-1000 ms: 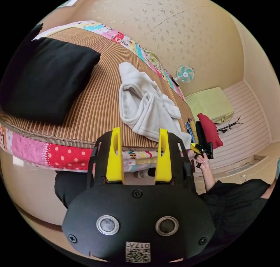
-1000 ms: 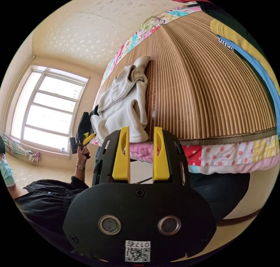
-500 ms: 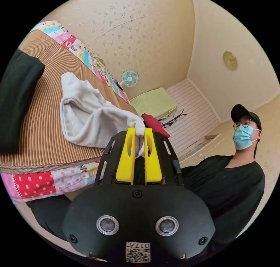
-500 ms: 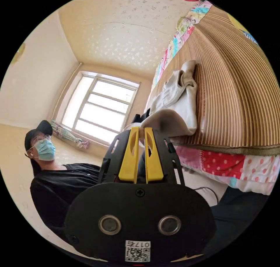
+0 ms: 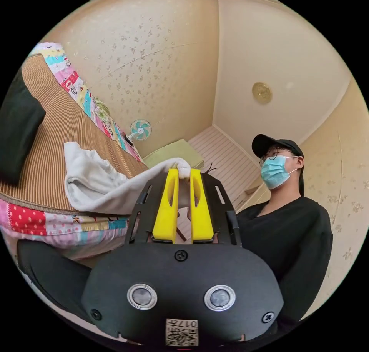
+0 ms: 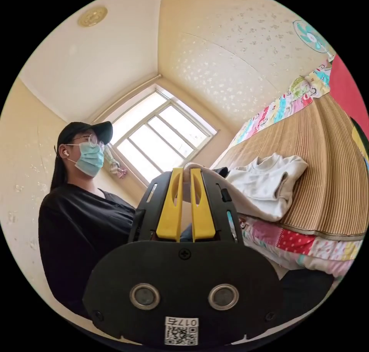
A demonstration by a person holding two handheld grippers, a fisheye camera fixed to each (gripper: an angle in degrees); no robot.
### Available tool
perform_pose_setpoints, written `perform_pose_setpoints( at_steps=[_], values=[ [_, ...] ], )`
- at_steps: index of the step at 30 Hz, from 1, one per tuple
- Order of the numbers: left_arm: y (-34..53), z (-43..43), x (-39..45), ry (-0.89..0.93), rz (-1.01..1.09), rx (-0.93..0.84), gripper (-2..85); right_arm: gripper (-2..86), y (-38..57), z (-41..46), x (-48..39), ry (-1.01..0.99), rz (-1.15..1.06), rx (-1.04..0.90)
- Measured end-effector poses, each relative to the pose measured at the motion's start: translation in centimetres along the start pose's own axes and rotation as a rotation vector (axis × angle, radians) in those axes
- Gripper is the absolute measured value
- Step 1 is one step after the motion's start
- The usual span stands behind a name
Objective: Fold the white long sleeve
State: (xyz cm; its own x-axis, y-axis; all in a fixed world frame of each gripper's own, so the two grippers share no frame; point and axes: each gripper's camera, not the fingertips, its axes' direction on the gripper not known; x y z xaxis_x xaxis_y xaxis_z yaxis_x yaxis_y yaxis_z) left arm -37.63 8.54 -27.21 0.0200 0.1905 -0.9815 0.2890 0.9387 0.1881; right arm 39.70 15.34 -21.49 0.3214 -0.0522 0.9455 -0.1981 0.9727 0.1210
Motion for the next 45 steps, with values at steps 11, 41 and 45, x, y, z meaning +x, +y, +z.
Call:
perform_pose_setpoints(
  at_steps=[11, 41, 45],
  values=[
    [-15.5, 15.6, -16.2, -0.517, -0.055, 0.026, 11.1, 6.2, -8.9, 21.6, 10.2, 0.571, 0.084, 0.078],
    [5.9, 11.3, -29.6, -0.473, -0.620, 0.262, 5.4, 0.6, 7.4, 52.7, 15.8, 0.653, -0.108, -0.396],
    [1.9, 18.7, -25.9, -0.275, -0.344, 0.169, 5.0, 0.6, 7.5, 51.6, 14.9, 0.628, -0.120, -0.374]
  ],
)
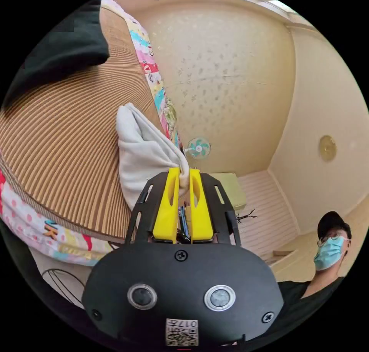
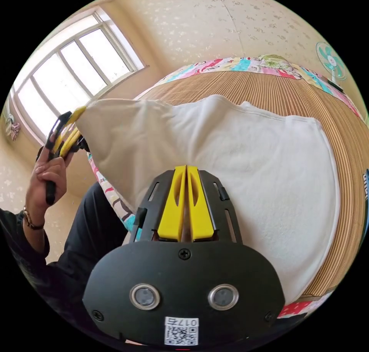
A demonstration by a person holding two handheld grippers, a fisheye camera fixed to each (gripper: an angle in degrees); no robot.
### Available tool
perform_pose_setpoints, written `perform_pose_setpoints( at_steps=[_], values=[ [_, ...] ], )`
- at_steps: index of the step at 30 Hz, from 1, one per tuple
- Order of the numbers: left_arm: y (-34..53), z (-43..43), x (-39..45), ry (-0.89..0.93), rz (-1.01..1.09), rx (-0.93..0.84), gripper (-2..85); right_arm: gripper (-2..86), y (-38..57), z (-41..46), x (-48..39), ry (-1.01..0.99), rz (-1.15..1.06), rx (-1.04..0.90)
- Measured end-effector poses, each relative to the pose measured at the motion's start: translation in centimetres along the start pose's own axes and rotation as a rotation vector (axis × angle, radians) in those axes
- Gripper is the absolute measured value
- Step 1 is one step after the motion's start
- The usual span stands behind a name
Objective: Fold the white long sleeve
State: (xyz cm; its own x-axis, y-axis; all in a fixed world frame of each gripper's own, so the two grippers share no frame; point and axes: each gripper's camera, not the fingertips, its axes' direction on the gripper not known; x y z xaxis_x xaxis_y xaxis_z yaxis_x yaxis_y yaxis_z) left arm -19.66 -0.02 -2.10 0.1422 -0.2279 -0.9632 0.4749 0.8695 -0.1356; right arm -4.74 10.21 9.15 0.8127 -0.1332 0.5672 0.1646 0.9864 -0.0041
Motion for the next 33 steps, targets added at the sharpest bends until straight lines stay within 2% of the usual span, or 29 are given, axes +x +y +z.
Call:
perform_pose_setpoints(
  at_steps=[3, 5, 8, 10, 12, 15, 18, 19, 20, 22, 25, 26, 28, 30, 33],
  values=[
    [1.9, 8.9, 6.5, 0.084, 0.216, -0.225, 4.9, 0.7, 1.6, -3.8, -0.3, 0.027, 0.024, 0.036],
    [6.3, 15.4, 10.2, 0.119, 0.383, -0.407, 5.1, 0.7, 4.9, -8.4, 0.7, -0.003, 0.077, 0.143],
    [12.8, 21.7, 11.0, 0.130, 0.493, -0.645, 5.5, 0.9, 9.8, -13.8, 3.5, 0.027, 0.272, 0.212],
    [15.9, 23.4, 10.4, 0.120, 0.519, -0.736, 7.5, 1.3, 12.9, -17.1, 5.2, 0.063, 0.390, 0.235],
    [17.6, 22.9, 9.7, 0.127, 0.540, -0.742, 8.8, 1.8, 15.6, -20.2, 6.7, 0.063, 0.480, 0.240],
    [17.8, 19.6, 7.7, -0.040, 0.559, -0.615, 10.1, 4.1, 19.4, -24.2, 8.6, 0.002, 0.616, 0.234],
    [17.0, 16.3, 4.3, -0.364, 0.512, -0.487, 12.4, 9.6, 21.5, -26.3, 9.9, -0.229, 0.678, 0.259],
    [16.7, 15.3, 2.3, -0.508, 0.442, -0.447, 15.0, 11.8, 22.1, -26.7, 10.2, -0.335, 0.702, 0.274],
    [16.5, 14.1, 0.3, -0.568, 0.360, -0.418, 17.5, 13.4, 22.5, -26.8, 10.4, -0.426, 0.731, 0.293],
    [16.6, 13.1, -2.9, -0.488, 0.241, -0.445, 18.9, 15.3, 23.1, -26.9, 10.6, -0.546, 0.766, 0.325],
    [18.2, 14.2, -8.5, -0.319, -0.004, -0.634, 18.4, 18.7, 23.4, -26.5, 10.4, -0.689, 0.812, 0.321],
    [19.5, 15.4, -10.3, -0.227, -0.086, -0.733, 16.6, 20.2, 23.6, -26.3, 10.3, -0.734, 0.833, 0.315],
    [21.3, 15.7, -12.0, -0.127, -0.186, -0.798, 10.7, 22.4, 24.0, -26.1, 10.1, -0.818, 0.864, 0.318],
    [22.9, 15.4, -11.5, -0.071, -0.173, -0.827, 8.4, 23.5, 24.4, -25.9, 10.0, -0.899, 0.907, 0.328],
    [25.6, 14.5, -7.2, -0.081, 0.020, -0.921, 7.8, 23.8, 24.3, -26.0, 9.0, -1.071, 0.910, 0.355]
  ],
)
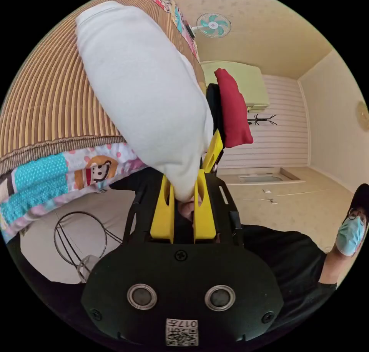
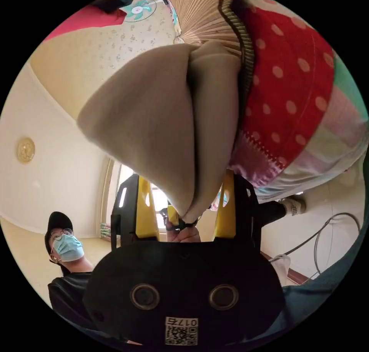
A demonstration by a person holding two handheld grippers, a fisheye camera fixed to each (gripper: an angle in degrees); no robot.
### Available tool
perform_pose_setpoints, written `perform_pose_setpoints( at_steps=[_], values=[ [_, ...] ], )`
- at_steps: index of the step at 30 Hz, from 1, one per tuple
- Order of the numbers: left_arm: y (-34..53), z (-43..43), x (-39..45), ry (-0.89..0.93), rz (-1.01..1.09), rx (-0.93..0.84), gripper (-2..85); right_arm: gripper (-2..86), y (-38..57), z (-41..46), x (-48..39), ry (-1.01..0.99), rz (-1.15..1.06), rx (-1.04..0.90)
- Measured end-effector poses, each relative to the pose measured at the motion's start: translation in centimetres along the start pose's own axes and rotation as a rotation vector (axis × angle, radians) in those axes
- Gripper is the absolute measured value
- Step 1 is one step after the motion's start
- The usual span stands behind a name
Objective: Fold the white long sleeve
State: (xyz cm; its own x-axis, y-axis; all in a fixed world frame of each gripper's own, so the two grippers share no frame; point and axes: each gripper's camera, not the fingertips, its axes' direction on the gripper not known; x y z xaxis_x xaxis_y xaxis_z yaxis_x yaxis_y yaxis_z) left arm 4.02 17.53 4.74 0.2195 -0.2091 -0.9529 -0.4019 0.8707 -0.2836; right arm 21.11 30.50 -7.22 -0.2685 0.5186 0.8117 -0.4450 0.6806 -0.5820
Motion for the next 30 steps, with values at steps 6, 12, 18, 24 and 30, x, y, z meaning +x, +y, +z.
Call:
perform_pose_setpoints(
  at_steps=[6, 12, 18, 24, 30],
  values=[
    [5.3, -1.5, 9.5, -0.090, 0.373, -0.066, 9.0, 21.1, 4.9, 1.0, -9.9, -0.072, -0.345, -0.144],
    [9.5, -4.0, 13.8, -0.096, 0.631, 0.023, 10.2, 19.4, 3.4, -1.5, -30.0, -0.172, -0.841, -0.204],
    [8.8, -4.9, 8.9, -0.007, 0.465, -0.010, 12.1, 18.2, 0.2, -8.8, -43.3, 0.077, -0.853, 0.010],
    [9.6, -7.6, 4.4, -0.015, 0.355, 0.057, 12.1, 17.3, -2.7, -19.9, -38.2, 0.405, -0.471, 0.223],
    [9.4, -9.9, 1.4, -0.043, 0.275, 0.071, 12.3, 16.2, 2.5, -21.8, -35.8, 0.439, -0.462, 0.335]
  ],
)
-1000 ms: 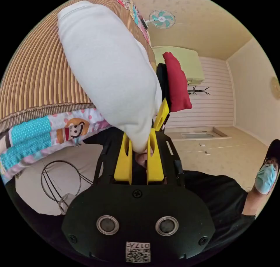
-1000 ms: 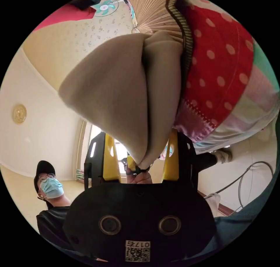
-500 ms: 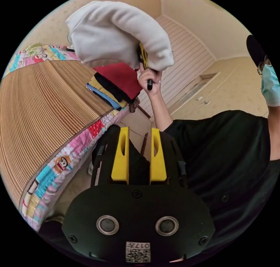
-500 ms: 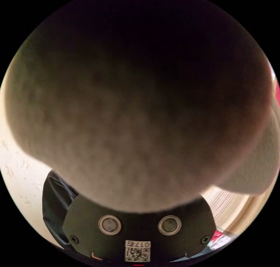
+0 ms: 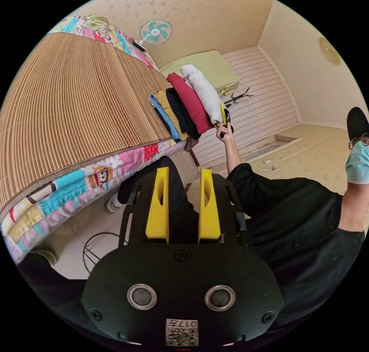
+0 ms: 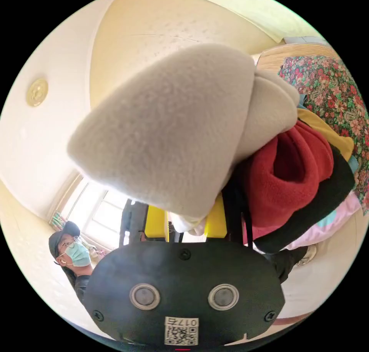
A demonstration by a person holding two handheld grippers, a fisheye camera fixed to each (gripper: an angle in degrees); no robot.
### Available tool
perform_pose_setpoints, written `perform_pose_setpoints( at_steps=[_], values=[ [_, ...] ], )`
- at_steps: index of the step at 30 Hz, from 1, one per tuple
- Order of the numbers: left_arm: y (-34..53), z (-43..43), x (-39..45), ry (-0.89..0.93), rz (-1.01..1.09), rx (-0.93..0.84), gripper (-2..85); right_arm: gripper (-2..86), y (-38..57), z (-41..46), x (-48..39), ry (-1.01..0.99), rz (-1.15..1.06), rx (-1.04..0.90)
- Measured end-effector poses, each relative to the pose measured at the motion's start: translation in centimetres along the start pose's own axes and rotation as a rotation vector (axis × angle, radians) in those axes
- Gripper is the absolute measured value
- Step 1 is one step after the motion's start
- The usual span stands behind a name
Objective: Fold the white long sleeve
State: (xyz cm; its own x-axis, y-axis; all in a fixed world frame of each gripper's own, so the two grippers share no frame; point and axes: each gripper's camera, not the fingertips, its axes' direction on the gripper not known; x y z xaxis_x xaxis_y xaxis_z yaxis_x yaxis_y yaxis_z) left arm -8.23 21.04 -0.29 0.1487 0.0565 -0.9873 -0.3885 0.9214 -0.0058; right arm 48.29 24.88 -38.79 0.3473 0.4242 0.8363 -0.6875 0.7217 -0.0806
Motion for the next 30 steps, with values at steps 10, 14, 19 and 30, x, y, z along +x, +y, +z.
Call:
perform_pose_setpoints(
  at_steps=[10, 14, 19, 30],
  values=[
    [-0.4, -1.1, -3.0, 0.035, -0.070, 0.025, 12.3, 10.7, 6.1, 3.2, -2.4, -0.064, -0.074, 0.064],
    [-0.7, -1.3, -3.5, 0.048, -0.075, 0.002, 11.9, 8.8, 5.5, 7.6, -7.2, -0.171, -0.240, 0.115],
    [-0.7, -2.7, -3.8, 0.023, -0.079, 0.039, 11.4, 8.4, 3.4, 15.5, -15.1, -0.261, -0.415, 0.068],
    [-0.2, -3.2, -5.8, 0.017, -0.144, 0.067, 12.0, 6.3, 17.2, 39.7, -4.9, 0.038, -0.059, 0.021]
  ],
)
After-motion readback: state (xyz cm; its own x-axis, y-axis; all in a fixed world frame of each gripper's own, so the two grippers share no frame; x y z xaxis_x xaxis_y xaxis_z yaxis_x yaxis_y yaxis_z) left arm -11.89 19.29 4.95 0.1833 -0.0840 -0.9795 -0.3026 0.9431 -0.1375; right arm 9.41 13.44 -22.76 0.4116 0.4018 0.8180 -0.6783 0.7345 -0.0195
